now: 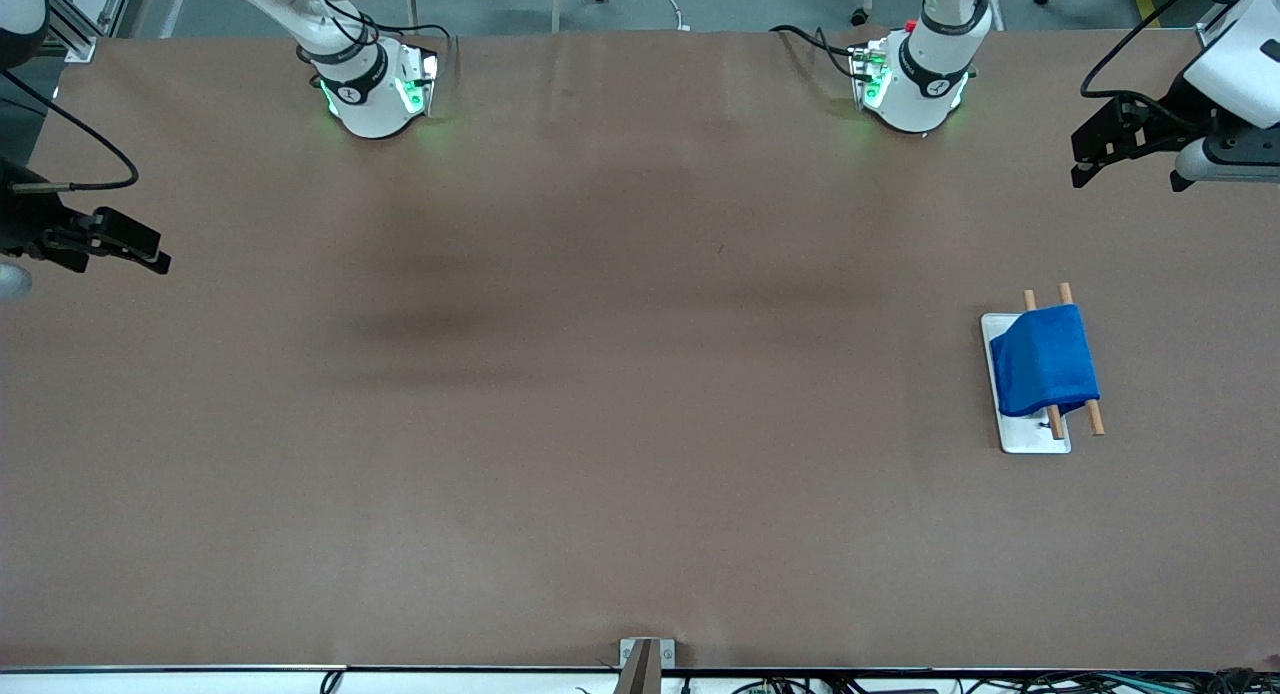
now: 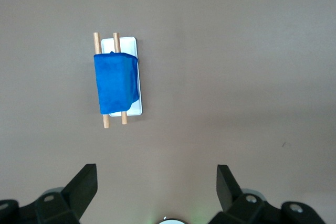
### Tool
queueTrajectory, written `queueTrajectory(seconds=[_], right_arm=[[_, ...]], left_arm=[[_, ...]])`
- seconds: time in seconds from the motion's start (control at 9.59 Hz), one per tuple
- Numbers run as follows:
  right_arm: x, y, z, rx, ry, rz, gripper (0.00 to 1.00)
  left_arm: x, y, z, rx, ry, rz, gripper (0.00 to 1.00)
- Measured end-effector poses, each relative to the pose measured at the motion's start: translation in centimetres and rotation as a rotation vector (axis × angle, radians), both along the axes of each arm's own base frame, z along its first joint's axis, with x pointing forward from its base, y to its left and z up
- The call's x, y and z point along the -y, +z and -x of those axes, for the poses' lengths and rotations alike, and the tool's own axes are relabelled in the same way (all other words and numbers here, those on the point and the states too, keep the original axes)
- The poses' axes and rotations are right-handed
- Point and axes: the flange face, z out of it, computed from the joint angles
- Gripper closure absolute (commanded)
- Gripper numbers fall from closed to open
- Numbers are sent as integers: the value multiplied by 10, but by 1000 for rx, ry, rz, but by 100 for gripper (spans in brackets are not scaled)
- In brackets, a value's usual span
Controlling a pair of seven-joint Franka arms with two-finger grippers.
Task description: Right arm passes towel to left arm to hang
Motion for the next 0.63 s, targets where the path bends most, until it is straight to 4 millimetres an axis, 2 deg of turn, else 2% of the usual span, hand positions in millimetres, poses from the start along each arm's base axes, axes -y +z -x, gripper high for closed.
queueTrajectory(seconds=[0.63], right_arm=[[0, 0, 0, 0, 0, 0, 0]], left_arm=[[-6, -2, -6, 0, 19, 5, 0]])
